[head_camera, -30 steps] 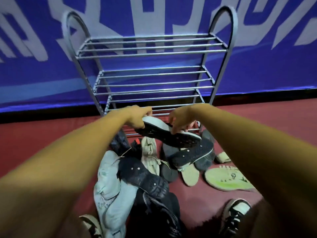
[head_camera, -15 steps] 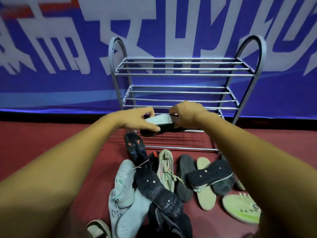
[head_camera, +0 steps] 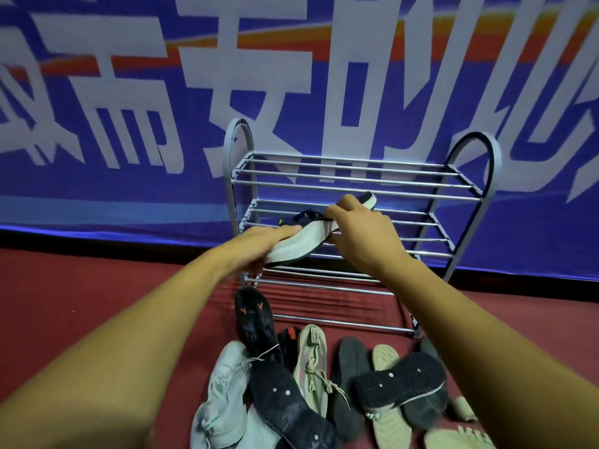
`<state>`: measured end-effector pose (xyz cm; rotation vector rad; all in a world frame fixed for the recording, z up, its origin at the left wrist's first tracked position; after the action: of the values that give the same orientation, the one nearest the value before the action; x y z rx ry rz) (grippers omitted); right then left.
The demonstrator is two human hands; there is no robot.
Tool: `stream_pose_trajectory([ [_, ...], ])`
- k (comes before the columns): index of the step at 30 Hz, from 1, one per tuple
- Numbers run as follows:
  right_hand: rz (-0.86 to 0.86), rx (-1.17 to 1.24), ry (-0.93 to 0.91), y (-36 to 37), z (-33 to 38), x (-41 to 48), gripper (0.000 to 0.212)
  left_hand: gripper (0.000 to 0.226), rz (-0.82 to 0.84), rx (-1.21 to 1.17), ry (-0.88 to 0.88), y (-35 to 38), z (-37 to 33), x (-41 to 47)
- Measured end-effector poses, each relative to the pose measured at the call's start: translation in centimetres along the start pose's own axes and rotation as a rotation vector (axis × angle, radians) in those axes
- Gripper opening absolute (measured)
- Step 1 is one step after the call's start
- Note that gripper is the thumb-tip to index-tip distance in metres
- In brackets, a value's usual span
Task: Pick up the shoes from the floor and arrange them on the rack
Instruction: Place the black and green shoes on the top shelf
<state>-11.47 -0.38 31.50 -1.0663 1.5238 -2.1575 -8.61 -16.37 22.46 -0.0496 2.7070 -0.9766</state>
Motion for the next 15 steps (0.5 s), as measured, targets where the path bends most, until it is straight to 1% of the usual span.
stream_pose_trajectory([
  [4,-0.119,0.009,-0.069,-0.8,1.1,0.8,0.037,0.043,-0.048,-0.195,0.084,-1.5,0.1,0.0],
  [5,-0.152,0.038,-0.079,-1.0,1.3,0.9,0.037,0.044,-0.065,-0.215,0.1,-1.8,0.2,0.1],
  [7,-0.204,0.13,-0.058,-1.2,1.4,1.3,0.038,0.056,-0.108,-0.194,0.099,-2.3,0.7,0.6],
  [8,-0.222,0.197,-0.019,-1.1,1.2,1.6,0.039,0.056,-0.148,-0.19,0.092,-2.7,0.8,0.8],
  [11,-0.278,0.534,0.177,-0.2,-0.4,2.4,0.039,0.028,-0.295,-0.243,0.06,-4.2,0.5,1.2],
  [12,-0.278,0.636,0.239,0.3,-0.9,2.7,0.038,0.023,-0.344,-0.262,0.047,-4.7,0.3,1.3],
  [15,-0.173,0.912,0.356,2.8,-1.4,3.6,0.045,0.016,-0.455,-0.291,0.045,-5.8,0.0,1.9],
])
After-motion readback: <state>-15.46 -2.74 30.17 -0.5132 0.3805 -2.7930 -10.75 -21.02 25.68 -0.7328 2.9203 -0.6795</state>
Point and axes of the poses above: each hand's wrist, its own x-axis towards the middle knuckle, its own y-axis out of the palm, z = x × y, the point moved 10 cm from there along x, towards the middle knuckle, and after that the axes turned 14 degrees about x, right-handed, at the moved point
